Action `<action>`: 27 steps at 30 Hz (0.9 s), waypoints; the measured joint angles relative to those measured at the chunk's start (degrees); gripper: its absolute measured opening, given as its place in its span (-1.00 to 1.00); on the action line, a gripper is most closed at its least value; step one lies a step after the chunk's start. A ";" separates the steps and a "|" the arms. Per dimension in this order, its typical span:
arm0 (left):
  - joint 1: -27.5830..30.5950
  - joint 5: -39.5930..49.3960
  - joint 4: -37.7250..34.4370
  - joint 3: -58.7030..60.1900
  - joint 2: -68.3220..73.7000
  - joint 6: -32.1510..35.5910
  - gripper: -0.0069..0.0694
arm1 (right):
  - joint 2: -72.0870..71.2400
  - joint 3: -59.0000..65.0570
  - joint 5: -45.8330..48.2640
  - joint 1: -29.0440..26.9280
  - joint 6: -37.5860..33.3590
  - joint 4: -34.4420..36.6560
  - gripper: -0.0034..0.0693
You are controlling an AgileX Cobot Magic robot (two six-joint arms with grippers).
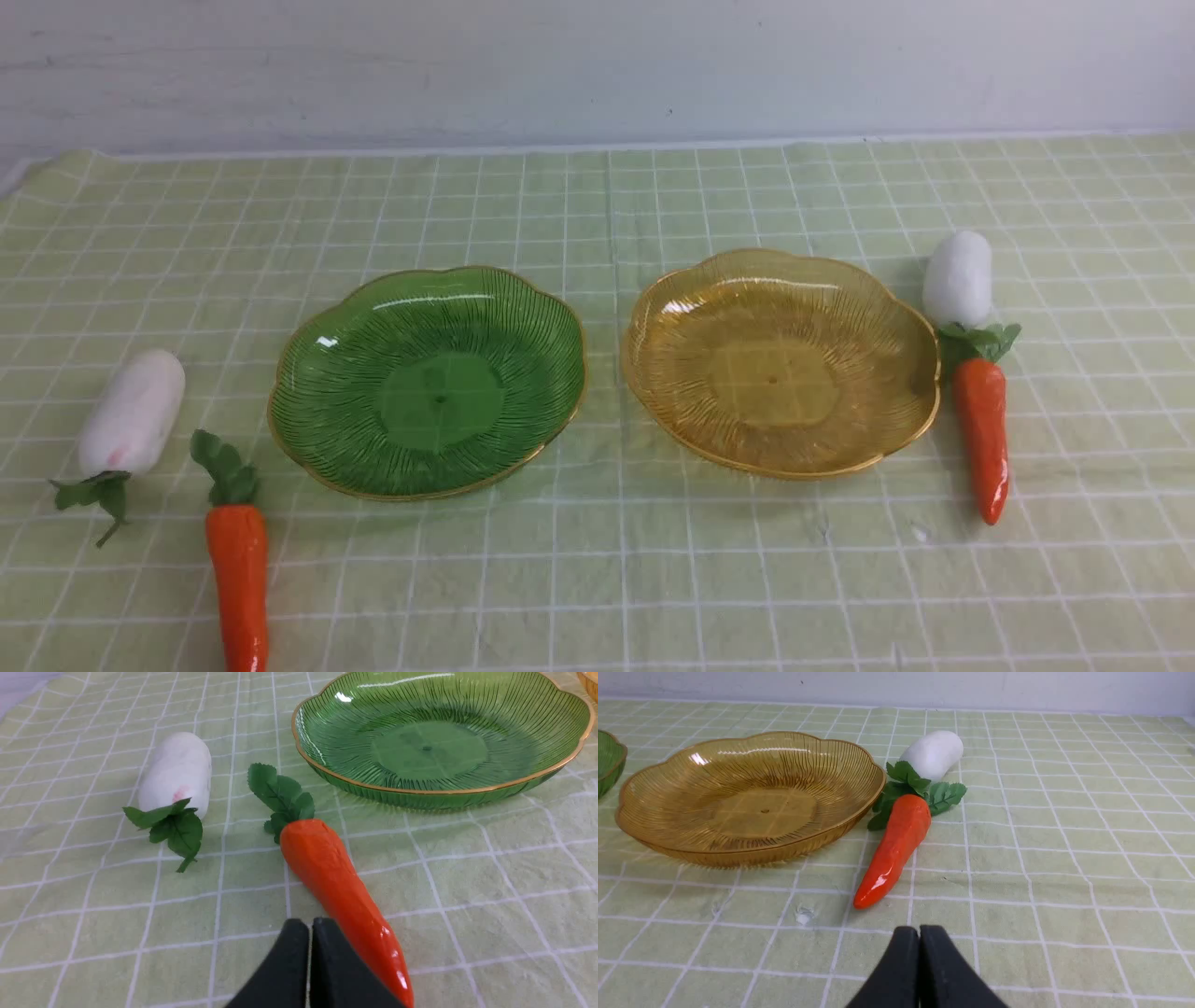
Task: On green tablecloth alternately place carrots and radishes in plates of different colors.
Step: 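Pick up the carrot and put it on the nearest plate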
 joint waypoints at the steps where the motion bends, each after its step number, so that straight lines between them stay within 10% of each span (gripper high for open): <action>1: 0.00 0.00 0.00 0.00 0.00 0.00 -0.84 | 0.00 0.00 0.00 0.00 0.00 0.00 -0.95; 18: 0.00 -1.06 0.76 0.06 0.00 -0.45 -0.84 | 0.00 0.00 0.00 0.00 0.00 0.00 -0.95; 27: 0.00 -24.60 -20.06 0.19 0.00 -11.45 -0.84 | 0.00 0.00 0.00 0.00 0.00 0.00 -0.95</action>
